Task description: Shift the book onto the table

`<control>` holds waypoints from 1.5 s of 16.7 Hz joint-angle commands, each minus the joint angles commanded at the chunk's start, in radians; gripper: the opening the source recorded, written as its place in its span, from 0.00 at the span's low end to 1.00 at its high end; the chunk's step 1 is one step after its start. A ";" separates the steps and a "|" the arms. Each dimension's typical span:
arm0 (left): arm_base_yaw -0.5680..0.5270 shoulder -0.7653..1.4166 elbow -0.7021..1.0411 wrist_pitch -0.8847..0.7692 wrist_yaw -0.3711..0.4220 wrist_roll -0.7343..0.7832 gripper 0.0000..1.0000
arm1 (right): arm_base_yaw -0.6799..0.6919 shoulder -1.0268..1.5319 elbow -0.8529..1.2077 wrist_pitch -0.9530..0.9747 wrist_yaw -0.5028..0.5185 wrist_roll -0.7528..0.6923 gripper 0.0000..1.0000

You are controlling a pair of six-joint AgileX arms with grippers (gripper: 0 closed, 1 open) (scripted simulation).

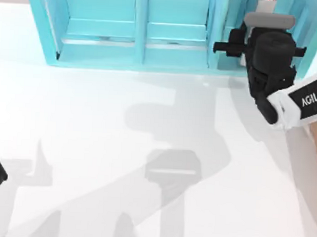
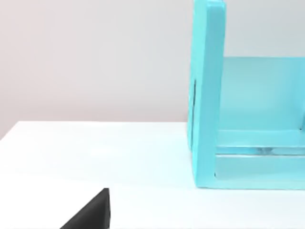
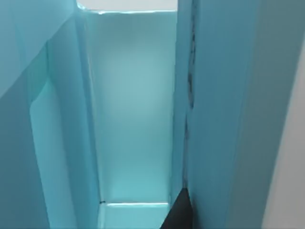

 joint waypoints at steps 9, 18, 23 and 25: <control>0.000 0.000 0.000 0.000 0.000 0.000 1.00 | 0.055 -0.220 -0.084 -0.121 0.052 0.004 0.00; 0.000 0.000 0.000 0.000 0.000 0.000 1.00 | 0.208 -0.859 -0.363 -0.509 0.195 0.025 0.00; 0.000 0.000 0.000 0.000 0.000 0.000 1.00 | 0.264 -1.056 -0.446 -0.631 0.246 0.042 0.00; 0.000 0.000 0.000 0.000 0.000 0.000 1.00 | 0.268 -1.066 -0.451 -0.639 0.249 0.042 0.00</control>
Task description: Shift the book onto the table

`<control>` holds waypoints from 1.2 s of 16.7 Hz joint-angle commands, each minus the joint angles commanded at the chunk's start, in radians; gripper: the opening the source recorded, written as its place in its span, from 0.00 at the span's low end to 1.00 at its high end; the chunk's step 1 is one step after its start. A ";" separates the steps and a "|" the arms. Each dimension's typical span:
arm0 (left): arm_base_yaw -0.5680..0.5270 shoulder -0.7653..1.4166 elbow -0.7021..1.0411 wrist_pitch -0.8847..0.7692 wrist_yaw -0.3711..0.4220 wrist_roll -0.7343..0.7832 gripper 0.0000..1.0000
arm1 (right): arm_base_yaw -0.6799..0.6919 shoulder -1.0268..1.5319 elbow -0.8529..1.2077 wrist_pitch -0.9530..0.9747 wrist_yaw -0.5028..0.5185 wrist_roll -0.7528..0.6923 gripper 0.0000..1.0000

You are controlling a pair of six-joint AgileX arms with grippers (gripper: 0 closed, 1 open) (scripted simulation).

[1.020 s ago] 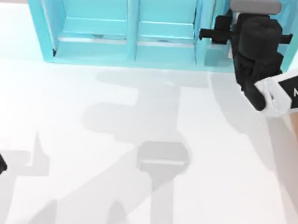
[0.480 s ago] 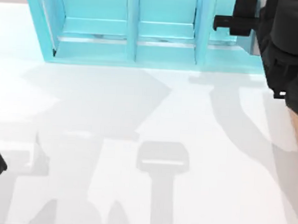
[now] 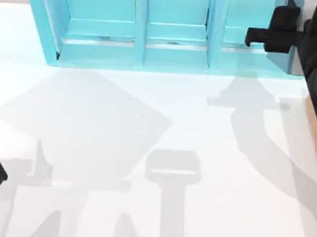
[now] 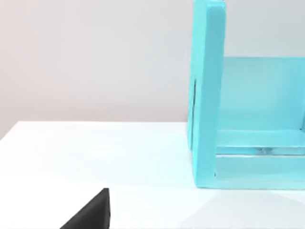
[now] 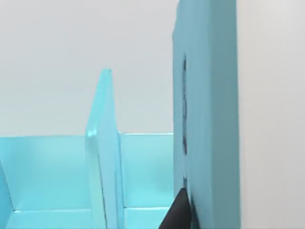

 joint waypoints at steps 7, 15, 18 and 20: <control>0.000 0.000 0.000 0.000 0.000 0.000 1.00 | 0.056 0.028 -0.012 0.019 0.039 -0.066 0.00; 0.000 0.000 0.000 0.000 0.000 0.000 1.00 | 0.411 0.169 -0.200 0.053 0.282 -0.655 0.00; 0.000 0.000 0.000 0.000 0.000 0.000 1.00 | 0.550 0.203 -0.276 0.072 0.371 -0.885 0.00; 0.000 0.000 0.000 0.000 0.000 0.000 1.00 | 0.618 0.206 -0.316 0.085 0.414 -0.990 0.00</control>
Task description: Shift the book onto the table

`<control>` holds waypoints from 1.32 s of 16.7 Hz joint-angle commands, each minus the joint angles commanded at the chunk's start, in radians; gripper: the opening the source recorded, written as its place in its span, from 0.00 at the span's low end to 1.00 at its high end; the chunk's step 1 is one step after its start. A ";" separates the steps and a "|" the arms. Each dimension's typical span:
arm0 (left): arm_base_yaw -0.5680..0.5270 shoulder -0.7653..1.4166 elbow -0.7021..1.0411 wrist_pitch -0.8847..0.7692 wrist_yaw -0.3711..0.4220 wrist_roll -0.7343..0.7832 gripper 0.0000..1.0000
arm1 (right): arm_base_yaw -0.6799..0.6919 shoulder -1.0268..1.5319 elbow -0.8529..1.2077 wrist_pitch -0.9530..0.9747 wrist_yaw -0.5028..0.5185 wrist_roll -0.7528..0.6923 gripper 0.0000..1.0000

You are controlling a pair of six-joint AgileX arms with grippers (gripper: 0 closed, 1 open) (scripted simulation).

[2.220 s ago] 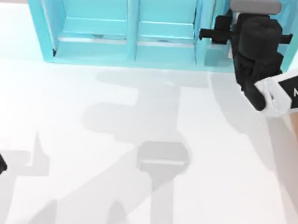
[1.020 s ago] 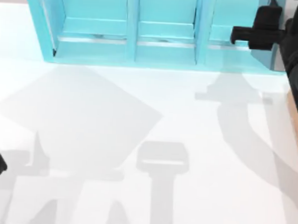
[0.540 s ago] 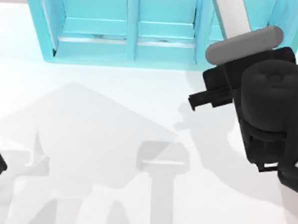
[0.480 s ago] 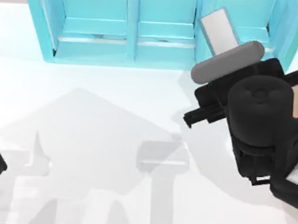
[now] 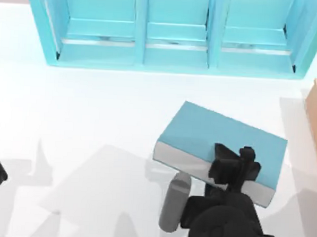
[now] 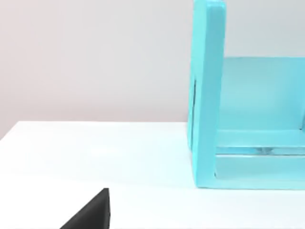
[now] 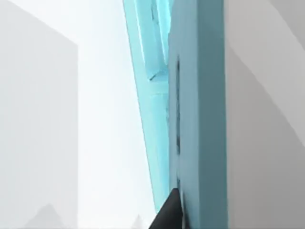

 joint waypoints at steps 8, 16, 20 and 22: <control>0.000 0.000 0.000 0.000 0.000 0.000 1.00 | 0.056 0.002 -0.044 0.009 0.031 -0.078 0.00; 0.000 0.000 0.000 0.000 0.000 0.000 1.00 | 0.080 -0.011 -0.040 -0.026 0.051 -0.061 0.00; 0.000 0.000 0.000 0.000 0.000 0.000 1.00 | 0.076 0.012 -0.051 -0.009 0.051 -0.057 0.00; 0.000 0.000 0.000 0.000 0.000 0.000 1.00 | 0.077 0.049 -0.063 0.034 0.052 -0.058 0.00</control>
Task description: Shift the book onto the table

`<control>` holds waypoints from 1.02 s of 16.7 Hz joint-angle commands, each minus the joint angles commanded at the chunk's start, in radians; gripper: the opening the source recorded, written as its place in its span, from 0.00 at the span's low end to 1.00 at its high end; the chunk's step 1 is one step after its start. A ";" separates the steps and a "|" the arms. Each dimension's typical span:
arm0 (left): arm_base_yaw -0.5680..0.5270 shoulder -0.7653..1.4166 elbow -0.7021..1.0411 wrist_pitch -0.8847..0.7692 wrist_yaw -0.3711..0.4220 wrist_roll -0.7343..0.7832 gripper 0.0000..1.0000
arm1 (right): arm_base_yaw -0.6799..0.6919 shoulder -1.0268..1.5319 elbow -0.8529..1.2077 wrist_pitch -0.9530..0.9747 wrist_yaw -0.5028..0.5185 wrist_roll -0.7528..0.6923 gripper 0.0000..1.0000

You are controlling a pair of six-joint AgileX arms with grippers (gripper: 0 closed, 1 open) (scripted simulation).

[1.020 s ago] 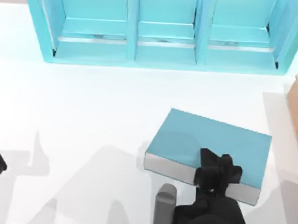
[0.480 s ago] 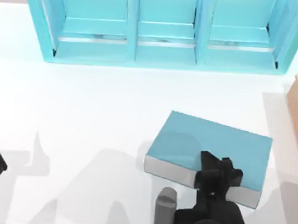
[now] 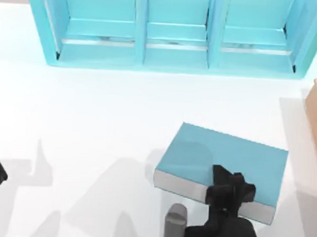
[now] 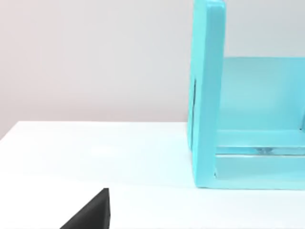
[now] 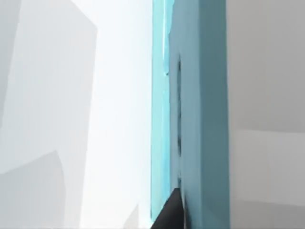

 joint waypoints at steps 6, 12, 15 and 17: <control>0.000 0.000 0.000 0.000 0.000 0.000 1.00 | -0.001 0.087 -0.028 0.126 -0.002 0.006 0.00; 0.000 0.000 0.000 0.000 0.000 0.000 1.00 | -0.001 0.087 -0.028 0.126 -0.002 0.006 0.23; 0.000 0.000 0.000 0.000 0.000 0.000 1.00 | -0.001 0.087 -0.028 0.126 -0.002 0.006 0.45; 0.000 0.000 0.000 0.000 0.000 0.000 1.00 | -0.001 0.087 -0.028 0.126 -0.002 0.006 0.60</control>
